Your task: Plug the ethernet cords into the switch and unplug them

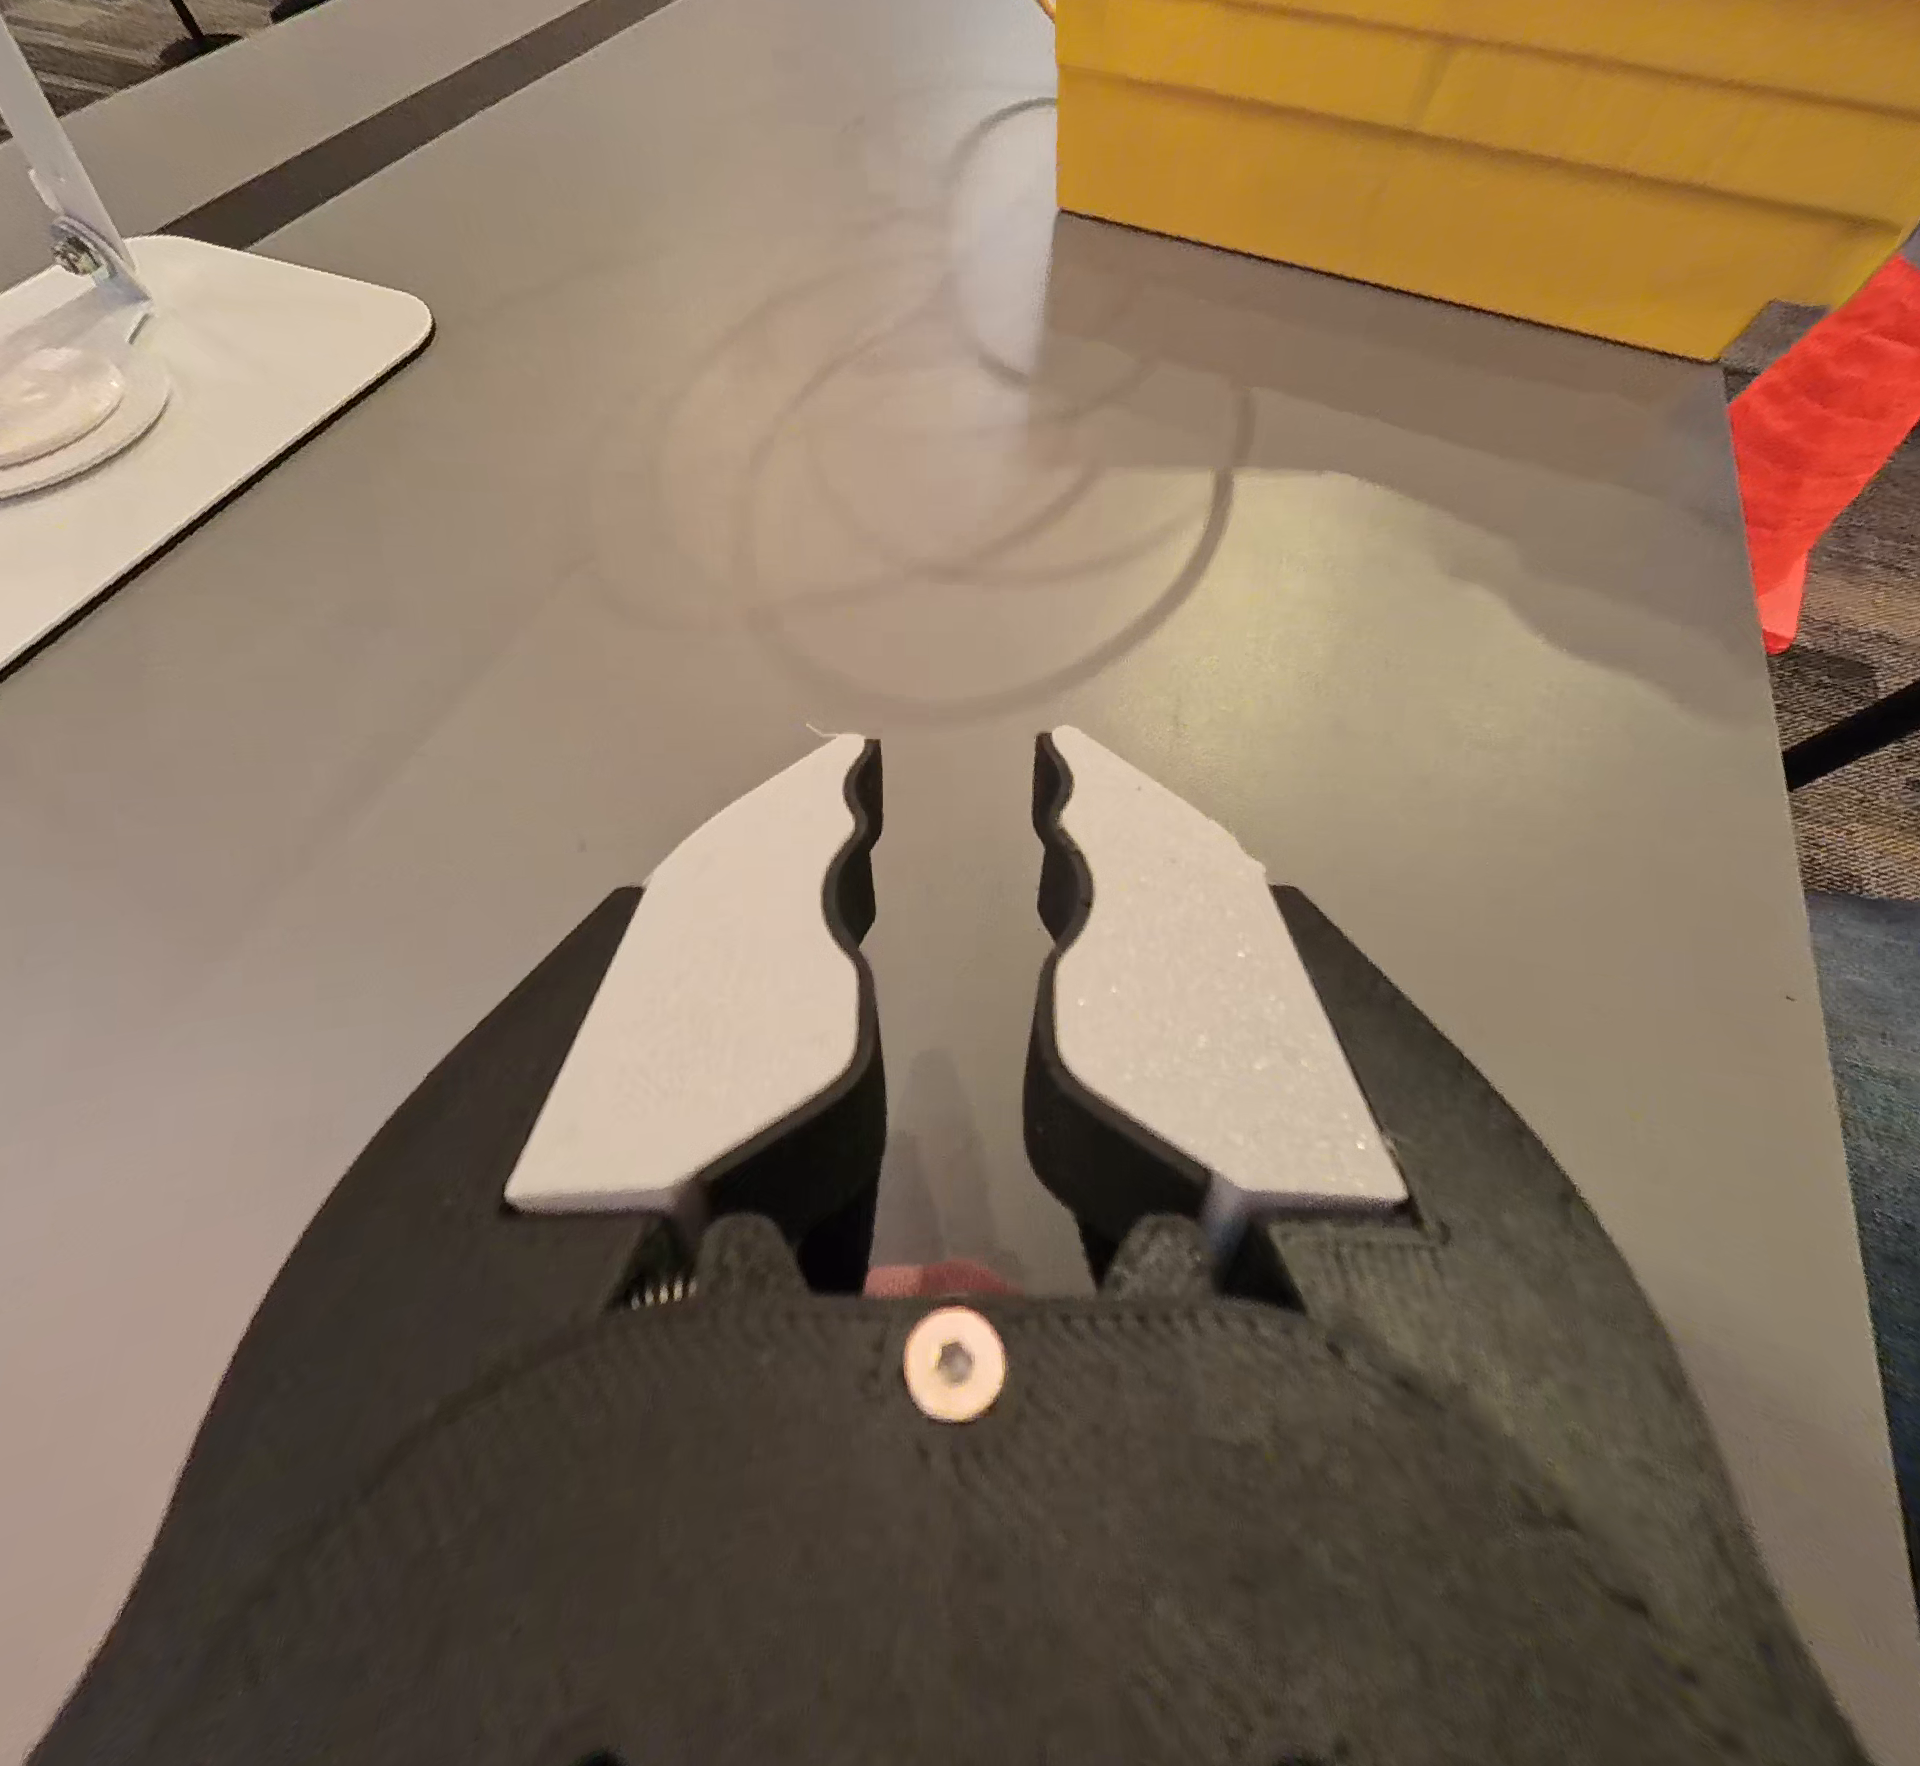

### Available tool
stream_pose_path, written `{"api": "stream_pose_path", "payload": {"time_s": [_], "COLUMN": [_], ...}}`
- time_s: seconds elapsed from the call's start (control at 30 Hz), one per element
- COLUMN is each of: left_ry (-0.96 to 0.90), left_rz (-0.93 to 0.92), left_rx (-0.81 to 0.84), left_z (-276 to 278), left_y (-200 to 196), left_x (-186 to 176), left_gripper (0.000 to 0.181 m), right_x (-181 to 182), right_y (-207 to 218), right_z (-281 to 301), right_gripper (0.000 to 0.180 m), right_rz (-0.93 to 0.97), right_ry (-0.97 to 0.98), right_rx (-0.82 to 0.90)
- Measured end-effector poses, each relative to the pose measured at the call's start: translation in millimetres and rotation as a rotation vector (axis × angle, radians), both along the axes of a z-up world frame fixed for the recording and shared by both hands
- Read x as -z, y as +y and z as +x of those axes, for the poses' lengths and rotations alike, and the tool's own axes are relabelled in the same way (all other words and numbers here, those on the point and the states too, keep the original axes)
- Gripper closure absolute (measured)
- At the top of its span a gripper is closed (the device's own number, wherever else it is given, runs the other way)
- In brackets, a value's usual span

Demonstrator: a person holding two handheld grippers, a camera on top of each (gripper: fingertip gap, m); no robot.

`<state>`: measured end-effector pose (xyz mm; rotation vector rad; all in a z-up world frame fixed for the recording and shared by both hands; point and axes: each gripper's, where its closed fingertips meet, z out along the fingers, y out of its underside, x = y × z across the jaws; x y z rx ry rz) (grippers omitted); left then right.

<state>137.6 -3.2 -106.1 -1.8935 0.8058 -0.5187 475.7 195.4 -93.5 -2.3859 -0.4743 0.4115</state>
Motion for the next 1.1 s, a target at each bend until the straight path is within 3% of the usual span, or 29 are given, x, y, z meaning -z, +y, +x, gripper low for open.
{"api": "stream_pose_path", "payload": {"time_s": [0.37, 0.6, 0.73, 0.8, 0.9, 1.1], "left_ry": [0.013, 0.011, 0.011, 0.003, 0.003, 0.027], "left_rz": [0.005, 0.006, 0.006, 0.004, 0.001, -0.001], "left_rx": [0.000, -0.001, -0.003, -0.003, -0.003, 0.004], "left_z": [0, -1, -3, -4, -4, -1], "left_y": [-1, -2, -2, -1, 0, 3], "left_x": [1, 1, 1, 0, 0, 3], "left_gripper": [0.153, 0.153, 0.153, 0.153, 0.153, 0.153], "right_x": [50, 60, 46, 36, 14, -49], "right_y": [-16, -15, -24, -26, -34, -15], "right_z": [0, -4, -15, -13, -18, -14], "right_gripper": [0.118, 0.117, 0.109, 0.093, 0.084, 0.099], "right_rz": [-0.243, -0.313, -0.347, -0.317, -0.295, -0.119], "right_ry": [-0.337, -0.468, -0.353, -0.343, -0.258, -0.252], "right_rx": [-0.131, -0.215, -0.258, -0.273, -0.334, -0.407]}}
